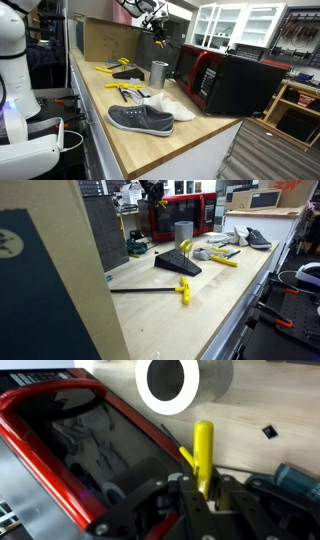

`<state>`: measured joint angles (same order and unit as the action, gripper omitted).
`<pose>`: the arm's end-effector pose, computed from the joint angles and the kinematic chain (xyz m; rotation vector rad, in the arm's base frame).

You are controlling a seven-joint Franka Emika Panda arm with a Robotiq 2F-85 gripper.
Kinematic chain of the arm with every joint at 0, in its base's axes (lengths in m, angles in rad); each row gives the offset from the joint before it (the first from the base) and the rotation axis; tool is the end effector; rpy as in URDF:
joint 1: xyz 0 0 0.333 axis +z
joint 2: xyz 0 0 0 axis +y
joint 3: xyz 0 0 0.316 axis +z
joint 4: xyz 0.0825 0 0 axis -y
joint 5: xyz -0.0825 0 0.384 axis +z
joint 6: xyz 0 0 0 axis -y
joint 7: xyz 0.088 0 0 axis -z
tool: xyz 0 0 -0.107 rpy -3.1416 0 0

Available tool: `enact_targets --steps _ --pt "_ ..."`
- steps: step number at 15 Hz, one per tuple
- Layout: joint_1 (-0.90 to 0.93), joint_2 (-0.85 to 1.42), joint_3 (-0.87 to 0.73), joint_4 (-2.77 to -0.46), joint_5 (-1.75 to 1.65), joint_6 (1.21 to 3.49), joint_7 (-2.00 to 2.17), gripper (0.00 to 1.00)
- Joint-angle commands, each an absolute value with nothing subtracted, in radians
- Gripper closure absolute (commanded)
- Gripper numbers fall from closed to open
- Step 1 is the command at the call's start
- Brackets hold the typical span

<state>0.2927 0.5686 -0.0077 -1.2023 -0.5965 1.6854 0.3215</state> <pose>0.7003 0.1503 0.4618 2.5465 0.0776 0.1290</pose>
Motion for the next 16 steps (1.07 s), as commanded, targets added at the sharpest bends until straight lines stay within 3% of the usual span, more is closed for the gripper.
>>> enact_targets --steps 1,9,16 --pt "0.27 0.514 0.034 -1.253 -0.505 1.836 0.352 0.96" --pt "0.203 0.462 0.18 -1.485 -0.201 2.197 0.248 0.96" --pt "0.232 0.3 0.131 -1.781 -0.077 2.455 0.303 0.96"
